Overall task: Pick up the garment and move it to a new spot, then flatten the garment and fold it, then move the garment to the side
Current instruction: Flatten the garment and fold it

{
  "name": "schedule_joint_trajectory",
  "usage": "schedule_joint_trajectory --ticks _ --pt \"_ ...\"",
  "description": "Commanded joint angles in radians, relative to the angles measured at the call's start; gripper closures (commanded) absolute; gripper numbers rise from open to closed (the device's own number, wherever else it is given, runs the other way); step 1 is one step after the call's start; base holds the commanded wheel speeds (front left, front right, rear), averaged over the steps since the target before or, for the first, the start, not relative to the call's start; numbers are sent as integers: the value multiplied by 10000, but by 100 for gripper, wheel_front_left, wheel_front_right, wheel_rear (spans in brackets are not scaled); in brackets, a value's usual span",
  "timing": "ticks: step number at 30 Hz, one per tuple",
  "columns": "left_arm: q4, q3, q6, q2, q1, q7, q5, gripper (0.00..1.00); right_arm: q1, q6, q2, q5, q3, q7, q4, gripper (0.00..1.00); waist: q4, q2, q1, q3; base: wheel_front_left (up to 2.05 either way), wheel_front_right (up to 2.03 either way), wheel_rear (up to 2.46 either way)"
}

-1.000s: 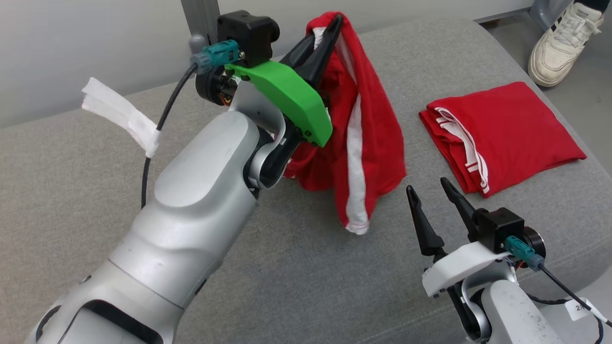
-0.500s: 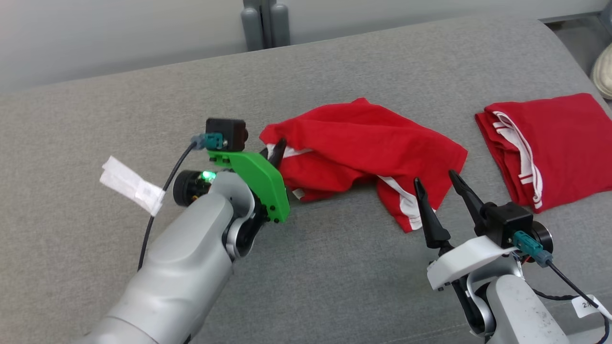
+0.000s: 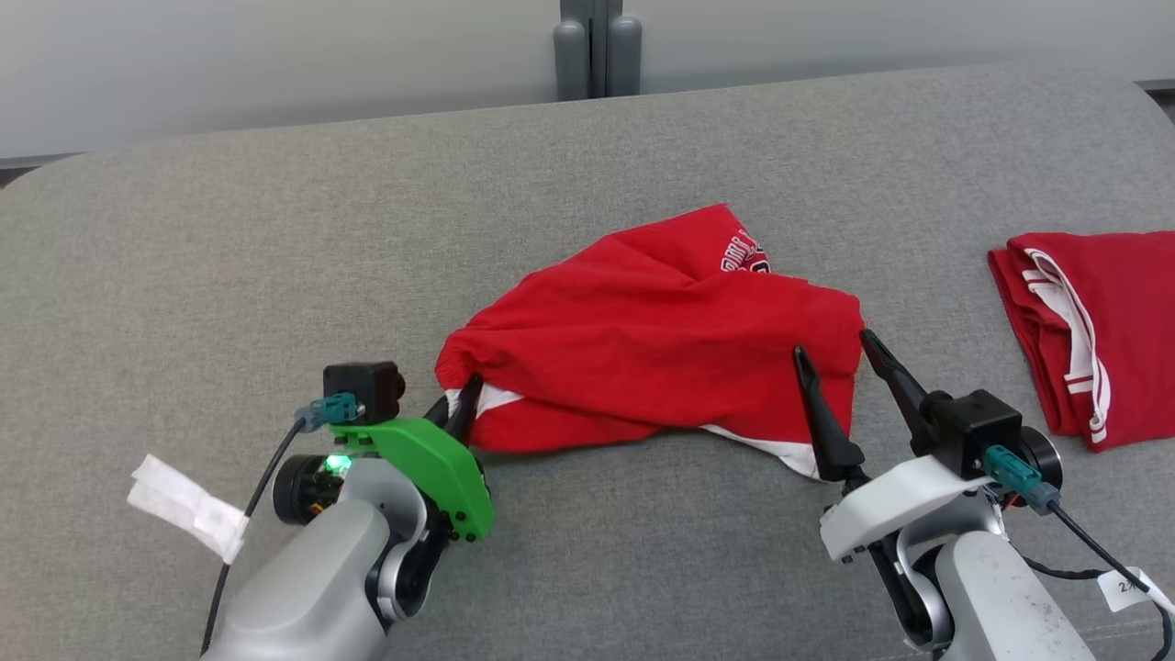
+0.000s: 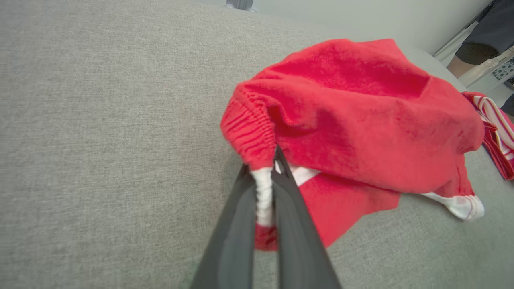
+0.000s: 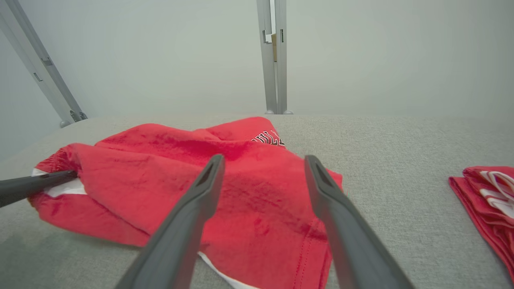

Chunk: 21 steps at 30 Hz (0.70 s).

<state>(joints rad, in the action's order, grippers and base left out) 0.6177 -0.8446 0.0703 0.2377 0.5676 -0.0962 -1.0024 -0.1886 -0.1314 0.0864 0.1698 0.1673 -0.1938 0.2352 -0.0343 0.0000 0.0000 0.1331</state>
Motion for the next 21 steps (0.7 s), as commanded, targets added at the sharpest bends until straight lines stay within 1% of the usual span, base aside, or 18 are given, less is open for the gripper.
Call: schedule_joint_trajectory --ticks 1,2,4,7,9,12,14,16,20,21 --pt "-91 20 116 154 -243 -180 44 80 93 15 43 -15 1 35 -33 0 19 0 0 -46 0 0 0" --pt "-158 1 125 187 -324 -251 78 0 92 15 52 -3 9 41 -33 0 22 0 0 -61 0 0 0" --pt "-293 -66 13 232 -494 -436 143 0 110 15 81 17 31 46 -19 0 24 0 0 -135 0 0 0" --pt "-511 100 -33 362 -749 -1095 268 0 184 15 126 28 33 82 -39 0 23 0 0 -289 0 0 0" --pt "-692 316 -21 459 -995 -1431 375 0 230 15 151 -10 -18 133 -87 0 27 0 0 -392 0 0 0" --pt "-1085 820 -26 630 -1423 -1647 582 0 351 15 207 -32 -119 161 -165 0 57 0 0 -530 0 0 0" --pt "-1601 1495 77 739 -1719 -1702 909 0 451 15 230 -55 -214 217 -249 0 95 0 0 -610 0 0 0" --pt "-2226 2358 103 778 -2253 -1686 1482 0 511 15 281 -72 -345 239 -342 0 137 0 0 -676 0 0 0" --pt "-3406 4036 -57 609 -3262 -1684 2876 0 711 15 310 -125 -629 309 -504 0 213 0 0 -827 0 0 0" --pt "-3700 4462 -134 493 -3512 -1685 3283 0 751 15 329 -127 -705 329 -556 0 226 0 0 -871 0 0 0"
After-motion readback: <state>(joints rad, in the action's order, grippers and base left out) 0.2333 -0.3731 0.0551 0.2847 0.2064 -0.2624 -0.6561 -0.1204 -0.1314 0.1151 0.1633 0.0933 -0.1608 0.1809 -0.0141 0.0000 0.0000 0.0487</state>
